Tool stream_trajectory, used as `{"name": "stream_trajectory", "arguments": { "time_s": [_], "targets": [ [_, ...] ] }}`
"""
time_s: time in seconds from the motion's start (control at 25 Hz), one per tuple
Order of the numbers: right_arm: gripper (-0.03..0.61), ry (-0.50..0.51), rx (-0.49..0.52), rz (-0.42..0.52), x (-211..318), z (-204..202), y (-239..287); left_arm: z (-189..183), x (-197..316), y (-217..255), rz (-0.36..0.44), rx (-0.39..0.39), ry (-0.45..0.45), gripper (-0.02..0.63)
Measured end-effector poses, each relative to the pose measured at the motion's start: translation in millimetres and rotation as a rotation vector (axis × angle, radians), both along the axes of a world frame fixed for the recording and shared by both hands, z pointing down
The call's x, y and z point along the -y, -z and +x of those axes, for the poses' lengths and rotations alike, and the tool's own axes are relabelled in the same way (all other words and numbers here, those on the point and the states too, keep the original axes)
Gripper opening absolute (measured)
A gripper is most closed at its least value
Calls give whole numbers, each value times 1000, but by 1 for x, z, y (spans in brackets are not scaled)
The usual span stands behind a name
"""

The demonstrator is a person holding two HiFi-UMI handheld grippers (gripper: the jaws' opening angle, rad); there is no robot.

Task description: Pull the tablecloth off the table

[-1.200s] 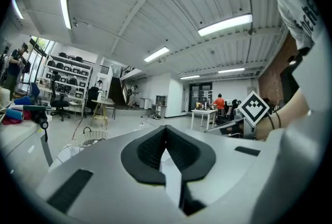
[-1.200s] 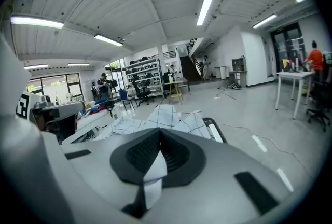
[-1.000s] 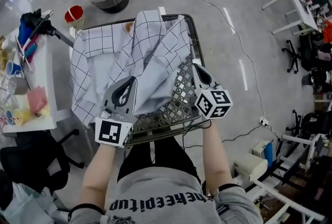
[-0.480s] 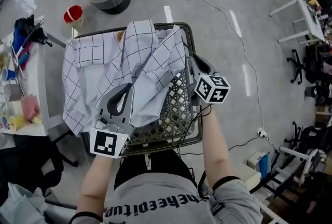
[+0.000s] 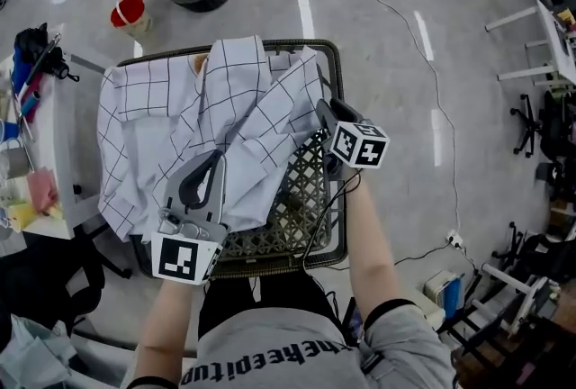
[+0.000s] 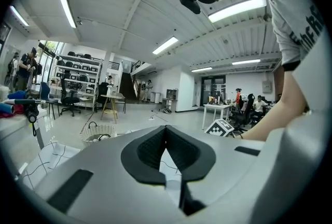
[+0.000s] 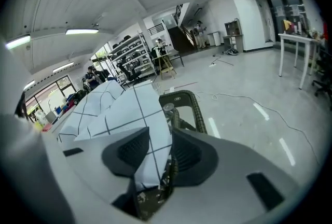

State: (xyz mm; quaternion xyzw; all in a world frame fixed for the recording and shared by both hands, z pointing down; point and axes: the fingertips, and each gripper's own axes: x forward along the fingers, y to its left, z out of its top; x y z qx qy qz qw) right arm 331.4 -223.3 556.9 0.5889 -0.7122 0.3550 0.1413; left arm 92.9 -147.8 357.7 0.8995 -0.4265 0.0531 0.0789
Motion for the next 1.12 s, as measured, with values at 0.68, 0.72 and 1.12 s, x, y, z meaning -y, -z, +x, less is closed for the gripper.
{"name": "stream_trajectory", "arguments": {
  "time_s": [0.68, 0.72, 1.12],
  "targets": [
    [11, 75, 31, -8, 3, -33, 6, 7, 5, -9, -17, -4, 12, 14],
    [11, 65, 75, 20, 3, -35, 17, 5, 5, -8, -11, -7, 15, 14],
    [9, 261, 196, 309, 16, -89, 148, -20, -8, 3, -8, -22, 33, 14]
  ]
}}
